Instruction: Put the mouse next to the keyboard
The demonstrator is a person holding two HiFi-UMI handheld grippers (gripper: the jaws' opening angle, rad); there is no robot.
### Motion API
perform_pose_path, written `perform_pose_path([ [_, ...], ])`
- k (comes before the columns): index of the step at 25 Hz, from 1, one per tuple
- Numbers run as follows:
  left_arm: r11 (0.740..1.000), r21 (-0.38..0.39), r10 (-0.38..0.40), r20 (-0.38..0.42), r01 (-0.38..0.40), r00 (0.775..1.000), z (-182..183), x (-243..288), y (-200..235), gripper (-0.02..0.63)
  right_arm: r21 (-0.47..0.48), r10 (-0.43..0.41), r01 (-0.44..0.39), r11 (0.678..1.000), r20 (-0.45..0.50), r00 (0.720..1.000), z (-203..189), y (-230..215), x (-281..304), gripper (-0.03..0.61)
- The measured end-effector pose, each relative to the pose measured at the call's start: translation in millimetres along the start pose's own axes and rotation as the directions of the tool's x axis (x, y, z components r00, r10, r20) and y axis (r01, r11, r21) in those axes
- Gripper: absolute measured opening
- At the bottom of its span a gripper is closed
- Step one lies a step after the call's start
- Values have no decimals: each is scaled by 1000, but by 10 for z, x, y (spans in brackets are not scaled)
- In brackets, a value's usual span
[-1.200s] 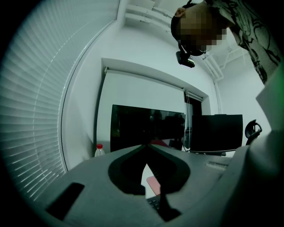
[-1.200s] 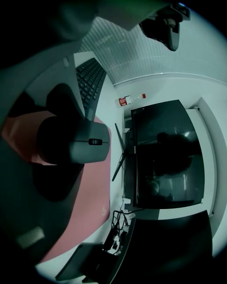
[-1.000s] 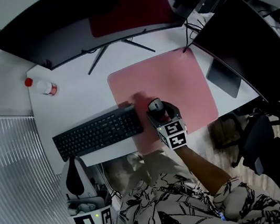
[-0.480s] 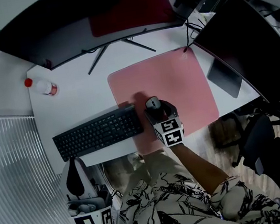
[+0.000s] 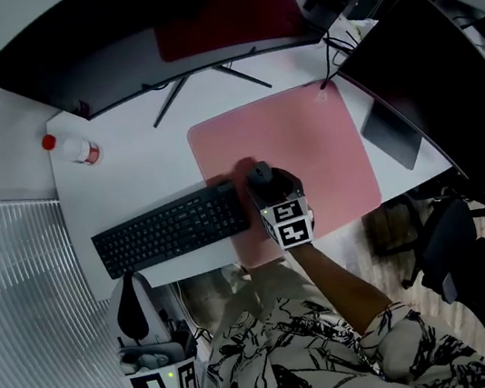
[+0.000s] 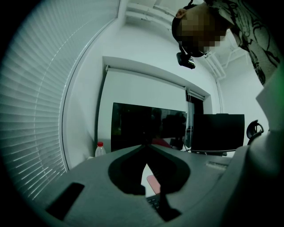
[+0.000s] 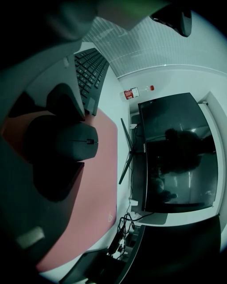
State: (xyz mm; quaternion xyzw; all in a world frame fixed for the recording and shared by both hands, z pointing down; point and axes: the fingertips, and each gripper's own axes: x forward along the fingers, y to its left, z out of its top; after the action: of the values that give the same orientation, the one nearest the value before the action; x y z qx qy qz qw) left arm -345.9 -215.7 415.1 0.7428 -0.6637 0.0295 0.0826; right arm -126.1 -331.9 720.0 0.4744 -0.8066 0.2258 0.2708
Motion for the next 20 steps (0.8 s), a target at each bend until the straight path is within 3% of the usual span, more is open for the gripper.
perform_pose_path([
  [20, 1000, -4, 8, -9, -8, 1000, -10, 84, 42, 5, -31, -38, 37, 999, -40, 998, 36, -20, 146, 304],
])
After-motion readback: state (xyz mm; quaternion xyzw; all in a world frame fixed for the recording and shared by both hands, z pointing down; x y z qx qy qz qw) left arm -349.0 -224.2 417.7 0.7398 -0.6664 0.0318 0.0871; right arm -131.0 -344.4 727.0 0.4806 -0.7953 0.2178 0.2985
